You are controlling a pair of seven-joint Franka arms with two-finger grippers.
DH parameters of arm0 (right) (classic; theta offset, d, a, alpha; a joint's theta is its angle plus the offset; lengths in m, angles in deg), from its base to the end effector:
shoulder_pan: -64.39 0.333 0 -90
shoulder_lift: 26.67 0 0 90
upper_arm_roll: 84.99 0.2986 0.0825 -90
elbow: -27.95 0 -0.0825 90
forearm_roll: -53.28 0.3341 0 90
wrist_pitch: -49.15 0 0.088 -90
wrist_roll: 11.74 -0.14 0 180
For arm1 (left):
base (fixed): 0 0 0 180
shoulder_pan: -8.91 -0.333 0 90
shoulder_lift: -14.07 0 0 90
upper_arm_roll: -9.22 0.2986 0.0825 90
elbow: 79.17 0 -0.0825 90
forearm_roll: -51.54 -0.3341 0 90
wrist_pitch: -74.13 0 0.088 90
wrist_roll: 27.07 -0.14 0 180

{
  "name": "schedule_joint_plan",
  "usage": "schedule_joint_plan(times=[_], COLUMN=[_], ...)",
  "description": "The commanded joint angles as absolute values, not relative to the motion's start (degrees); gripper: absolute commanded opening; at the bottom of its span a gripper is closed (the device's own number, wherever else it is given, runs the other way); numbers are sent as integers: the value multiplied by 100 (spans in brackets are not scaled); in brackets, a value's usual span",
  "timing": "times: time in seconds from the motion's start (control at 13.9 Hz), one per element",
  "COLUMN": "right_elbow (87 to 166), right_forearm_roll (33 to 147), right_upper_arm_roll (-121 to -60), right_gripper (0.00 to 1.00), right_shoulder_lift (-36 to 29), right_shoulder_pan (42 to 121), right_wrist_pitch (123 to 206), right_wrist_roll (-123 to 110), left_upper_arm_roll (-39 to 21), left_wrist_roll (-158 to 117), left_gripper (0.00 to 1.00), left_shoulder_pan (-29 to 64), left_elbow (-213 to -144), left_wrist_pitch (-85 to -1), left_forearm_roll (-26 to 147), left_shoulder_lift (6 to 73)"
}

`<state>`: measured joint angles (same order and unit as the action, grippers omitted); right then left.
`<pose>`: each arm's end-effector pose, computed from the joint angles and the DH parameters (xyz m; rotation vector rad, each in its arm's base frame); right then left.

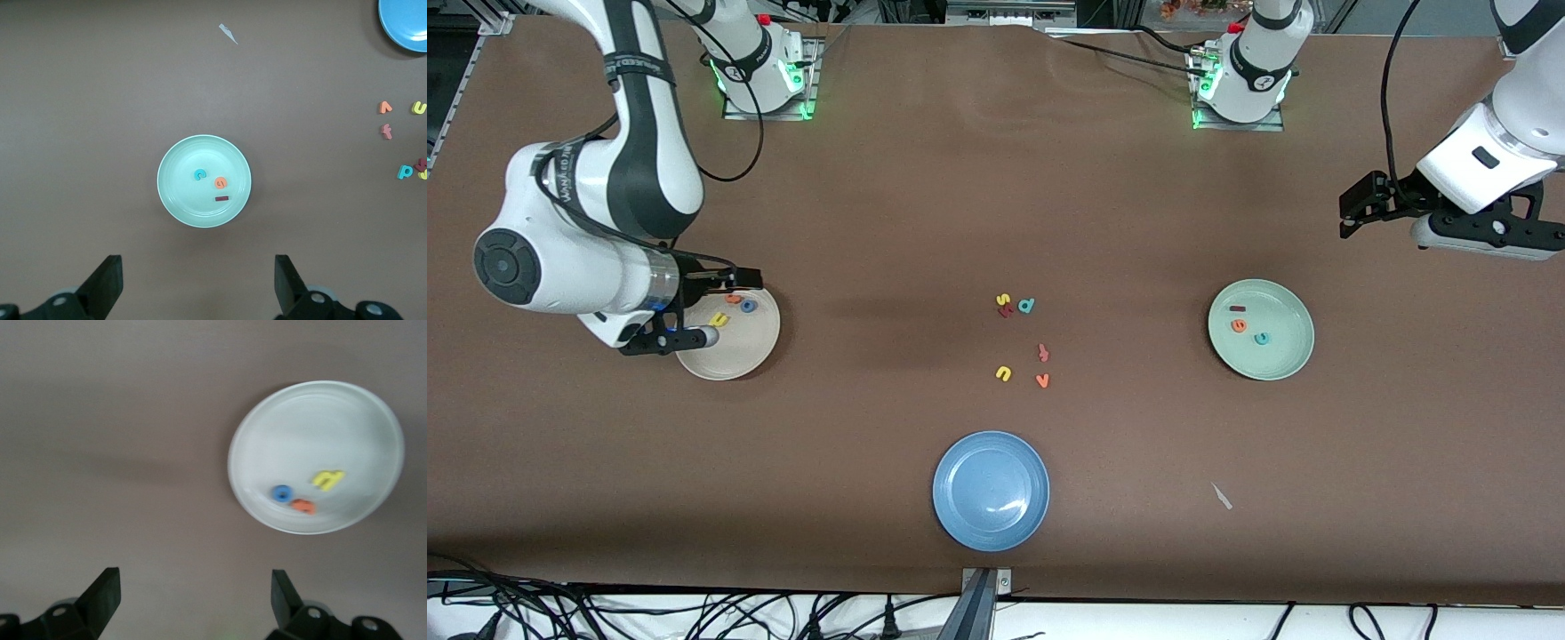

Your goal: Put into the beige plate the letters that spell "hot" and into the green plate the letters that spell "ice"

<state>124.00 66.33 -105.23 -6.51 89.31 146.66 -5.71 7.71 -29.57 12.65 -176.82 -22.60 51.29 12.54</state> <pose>0.5498 0.0886 0.3610 -3.0006 -0.1866 0.4545 0.5029 -0.0458 0.5410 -3.1295 0.2127 -0.0169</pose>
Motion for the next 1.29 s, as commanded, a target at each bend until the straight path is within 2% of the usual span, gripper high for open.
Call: schedule_joint_plan(times=[0.0,0.29,0.43,0.72,1.22], right_elbow=[12498,12648,12639,12639,12376], right_forearm_roll=[5988,5444,5468,5407,5416], right_upper_arm_roll=[-9422,-9413,-9413,-9440,-9449], right_gripper=[100,100,100,100,100], right_shoulder_lift=[-1329,-2489,-2798,-2992,-2764], right_shoulder_pan=[7864,7530,7337,7327,7380], right_wrist_pitch=[14671,14540,14382,14232,13565], right_wrist_roll=[-603,-620,-629,-620,-875], left_upper_arm_roll=[781,781,781,781,781], left_wrist_roll=[-2936,-2954,-2971,-2971,-2962], left_gripper=[100,100,100,100,100], left_shoulder_pan=[1278,1269,1251,1251,1260], left_elbow=[-17506,-17506,-17506,-17515,-17515], left_wrist_pitch=[-2168,-2168,-2168,-2159,-2071], left_forearm_roll=[5224,5233,5233,5233,5233], left_shoulder_lift=[1337,1337,1337,1337,1337])
